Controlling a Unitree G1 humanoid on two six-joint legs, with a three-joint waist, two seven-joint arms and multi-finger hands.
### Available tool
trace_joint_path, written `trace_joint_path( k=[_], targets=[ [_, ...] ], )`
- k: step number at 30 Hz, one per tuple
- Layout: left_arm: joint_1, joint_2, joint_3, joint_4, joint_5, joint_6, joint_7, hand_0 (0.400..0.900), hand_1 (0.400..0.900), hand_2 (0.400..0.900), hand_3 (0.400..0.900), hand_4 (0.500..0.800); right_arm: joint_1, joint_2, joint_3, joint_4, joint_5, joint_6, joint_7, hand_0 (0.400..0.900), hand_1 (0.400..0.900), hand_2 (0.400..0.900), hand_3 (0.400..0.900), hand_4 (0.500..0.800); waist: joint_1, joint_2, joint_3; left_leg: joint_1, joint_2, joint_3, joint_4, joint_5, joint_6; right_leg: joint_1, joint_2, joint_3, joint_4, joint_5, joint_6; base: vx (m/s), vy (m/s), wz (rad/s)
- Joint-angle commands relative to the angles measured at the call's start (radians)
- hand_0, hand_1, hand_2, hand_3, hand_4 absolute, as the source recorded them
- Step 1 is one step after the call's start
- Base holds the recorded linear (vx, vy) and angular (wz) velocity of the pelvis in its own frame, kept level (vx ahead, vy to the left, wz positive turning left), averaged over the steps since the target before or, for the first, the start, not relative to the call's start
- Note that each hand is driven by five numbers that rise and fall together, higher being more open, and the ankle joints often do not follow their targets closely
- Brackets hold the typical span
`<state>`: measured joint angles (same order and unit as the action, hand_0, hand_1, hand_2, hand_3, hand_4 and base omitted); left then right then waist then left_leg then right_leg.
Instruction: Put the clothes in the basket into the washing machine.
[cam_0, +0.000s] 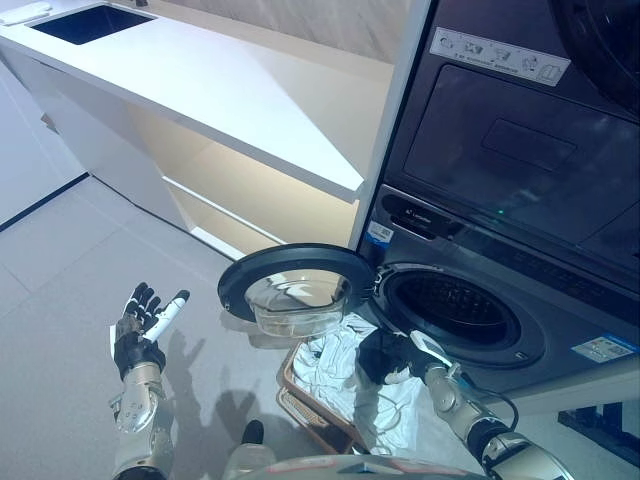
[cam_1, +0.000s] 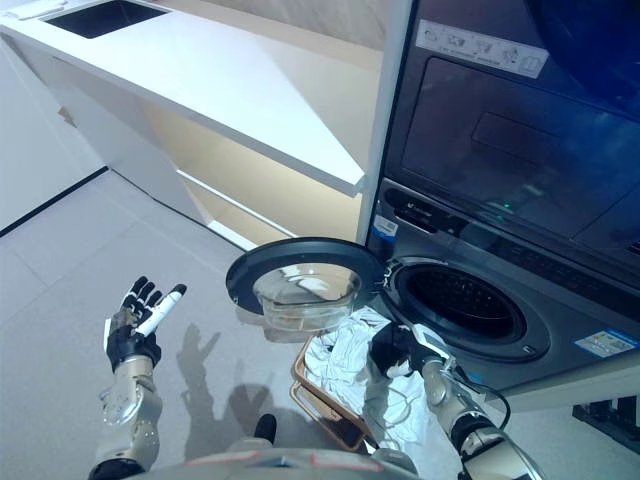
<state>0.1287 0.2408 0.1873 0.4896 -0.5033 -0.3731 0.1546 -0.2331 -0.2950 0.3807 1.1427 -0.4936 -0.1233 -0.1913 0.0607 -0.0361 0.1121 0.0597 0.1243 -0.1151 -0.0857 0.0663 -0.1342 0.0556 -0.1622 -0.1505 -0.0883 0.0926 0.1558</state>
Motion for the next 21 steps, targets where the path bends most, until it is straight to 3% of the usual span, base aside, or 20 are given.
trace_joint_path(
  k=[1,10,21],
  targets=[
    [-0.073,0.072,-0.014,-0.019,-0.014,-0.076,-0.025,0.900,0.900,0.900,0.900,0.800,-0.124,-0.021,0.042,0.022,-0.009,-0.019,-0.050,0.900,0.900,0.900,0.900,0.800,0.010,-0.001,-0.028,-0.061,-0.024,-0.036,0.021,-0.028,0.078,-0.021,-0.009,0.007,0.102,-0.080,-0.005,0.00,0.000,0.00],
    [-0.062,0.081,-0.016,-0.045,-0.036,-0.075,-0.051,0.900,0.900,0.900,0.900,0.800,-0.170,-0.021,0.047,0.056,0.011,-0.008,-0.045,0.900,0.900,0.900,0.900,0.800,0.012,0.005,-0.011,-0.082,-0.028,-0.031,0.028,-0.024,0.078,-0.041,-0.009,0.015,0.098,-0.071,-0.005,0.00,0.003,-0.03],
    [-0.052,0.101,-0.030,-0.184,-0.042,-0.094,-0.040,0.900,0.900,0.900,0.900,0.800,-0.325,-0.089,0.066,0.093,0.038,0.013,-0.072,0.900,0.900,0.900,0.900,0.800,0.030,0.028,0.117,-0.271,-0.069,-0.025,0.147,-0.030,0.091,-0.192,-0.032,0.045,0.133,-0.039,-0.008,-0.09,0.031,-0.03]
  ],
)
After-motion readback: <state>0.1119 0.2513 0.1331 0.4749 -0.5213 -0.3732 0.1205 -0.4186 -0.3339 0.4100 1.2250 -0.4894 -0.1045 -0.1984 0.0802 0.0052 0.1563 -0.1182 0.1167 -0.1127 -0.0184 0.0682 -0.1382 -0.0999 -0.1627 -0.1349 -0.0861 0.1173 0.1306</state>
